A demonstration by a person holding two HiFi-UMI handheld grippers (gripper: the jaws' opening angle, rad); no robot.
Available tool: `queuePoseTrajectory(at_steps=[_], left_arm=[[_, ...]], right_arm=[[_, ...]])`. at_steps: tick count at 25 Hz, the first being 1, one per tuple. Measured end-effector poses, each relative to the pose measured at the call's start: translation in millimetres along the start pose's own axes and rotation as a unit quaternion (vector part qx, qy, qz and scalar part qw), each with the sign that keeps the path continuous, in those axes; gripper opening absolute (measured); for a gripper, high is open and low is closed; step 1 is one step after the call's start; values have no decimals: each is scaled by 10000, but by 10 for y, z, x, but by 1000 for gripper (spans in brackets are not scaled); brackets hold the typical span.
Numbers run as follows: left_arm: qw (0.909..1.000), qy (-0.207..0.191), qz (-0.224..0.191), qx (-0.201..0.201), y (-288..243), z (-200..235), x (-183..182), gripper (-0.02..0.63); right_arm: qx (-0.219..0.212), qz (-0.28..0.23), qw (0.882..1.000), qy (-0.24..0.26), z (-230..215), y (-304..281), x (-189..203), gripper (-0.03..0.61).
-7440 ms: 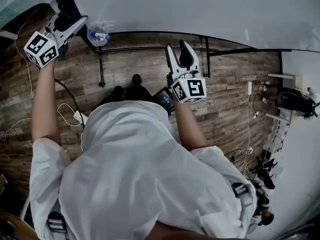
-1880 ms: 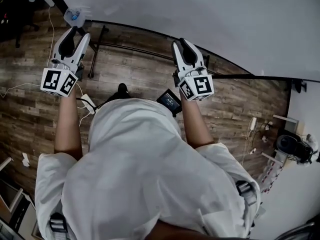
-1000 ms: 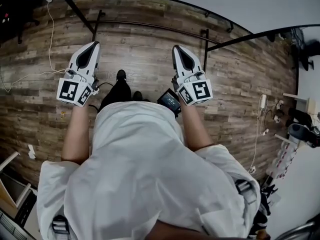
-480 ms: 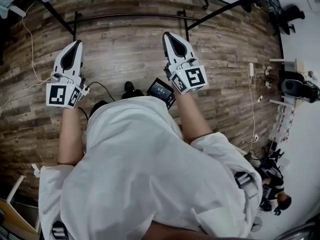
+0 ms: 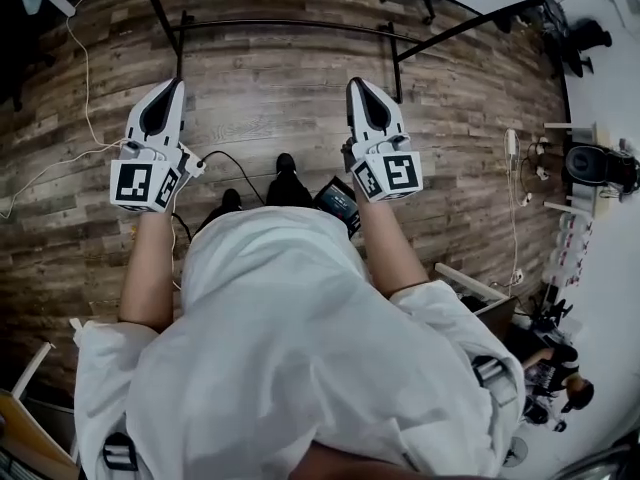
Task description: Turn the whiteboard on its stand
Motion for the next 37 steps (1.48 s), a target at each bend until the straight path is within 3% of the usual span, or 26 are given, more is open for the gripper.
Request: queuePoseTrajectory(at_steps=[8, 17, 22, 33, 37], left_arm=[[9997, 113, 93, -188, 412, 131, 96, 6], [9999, 105, -21, 51, 385, -433, -131, 6], [9989, -297, 262, 261, 305, -892, -19, 6], [9996, -95, 182, -201, 411, -1490, 131, 6], [9994, -130, 278, -184, 389, -1656, 248, 5]], right_arm=[[246, 204, 9995, 52, 401, 361, 45, -3], [232, 54, 9996, 137, 133, 752, -174, -3], [134, 42, 9998, 152, -80, 1068, -260, -3], [338, 108, 9994, -29, -415, 1652, -93, -3], [384, 131, 9992, -38, -522, 1803, -83, -3]])
Point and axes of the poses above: the fingertips, and each gripper's own axes: y backward along the fingers, z to its left, x out of its underside, the point moved 8 cm from there along y, backward along the fingers, and after that the axes turned 14 degrees about -z, right-handed, at the moved point
